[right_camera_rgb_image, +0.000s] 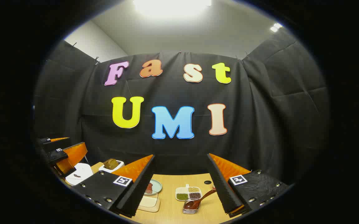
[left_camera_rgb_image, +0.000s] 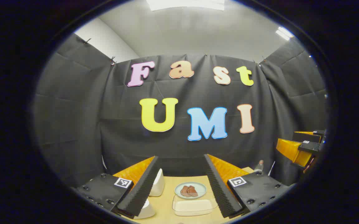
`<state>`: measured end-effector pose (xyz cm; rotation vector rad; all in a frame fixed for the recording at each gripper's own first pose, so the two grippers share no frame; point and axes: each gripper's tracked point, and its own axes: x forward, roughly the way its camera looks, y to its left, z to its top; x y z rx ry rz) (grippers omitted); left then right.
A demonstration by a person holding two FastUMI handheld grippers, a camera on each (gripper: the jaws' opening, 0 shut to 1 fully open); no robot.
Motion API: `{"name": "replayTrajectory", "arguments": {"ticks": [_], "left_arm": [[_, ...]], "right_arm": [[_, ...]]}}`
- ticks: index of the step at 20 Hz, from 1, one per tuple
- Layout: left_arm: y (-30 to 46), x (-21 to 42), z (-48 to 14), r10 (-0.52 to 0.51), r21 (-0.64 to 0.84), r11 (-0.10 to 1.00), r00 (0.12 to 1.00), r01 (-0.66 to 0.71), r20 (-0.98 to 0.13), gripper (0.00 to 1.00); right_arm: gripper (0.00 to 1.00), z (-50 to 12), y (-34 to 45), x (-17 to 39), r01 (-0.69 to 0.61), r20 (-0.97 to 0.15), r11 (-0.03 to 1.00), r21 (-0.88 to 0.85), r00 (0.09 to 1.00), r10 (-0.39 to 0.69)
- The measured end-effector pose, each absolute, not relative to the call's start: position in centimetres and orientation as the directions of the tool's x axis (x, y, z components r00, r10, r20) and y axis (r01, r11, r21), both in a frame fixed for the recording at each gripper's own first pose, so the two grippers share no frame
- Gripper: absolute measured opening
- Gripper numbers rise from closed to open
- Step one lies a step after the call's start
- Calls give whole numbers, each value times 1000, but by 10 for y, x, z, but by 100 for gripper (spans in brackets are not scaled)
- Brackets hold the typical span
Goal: Close the left gripper, press the button to open the rice cooker; take a wooden spoon from the chopstick holder with the right hand, scoop a spoonful of rice and pour it into the rice cooker, then put the wooden spoon back into the chopstick holder.
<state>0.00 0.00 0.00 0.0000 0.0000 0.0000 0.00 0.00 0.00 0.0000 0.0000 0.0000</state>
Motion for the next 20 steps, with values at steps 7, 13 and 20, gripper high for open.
{"name": "replayTrajectory", "arguments": {"ticks": [7,13,20], "left_arm": [[1,5,10,4,33,999,1000,-5,31,99],[-10,5,13,-48,-8,999,998,48,47,95],[8,11,1,-36,-42,998,999,37,28,96]], "right_arm": [[98,1,-3,7,3,1,1000,-2,1000,-3],[98,5,-5,9,17,15,1000,-1,1000,-17],[98,2,-4,11,9,14,1000,-16,1000,-9]]}}
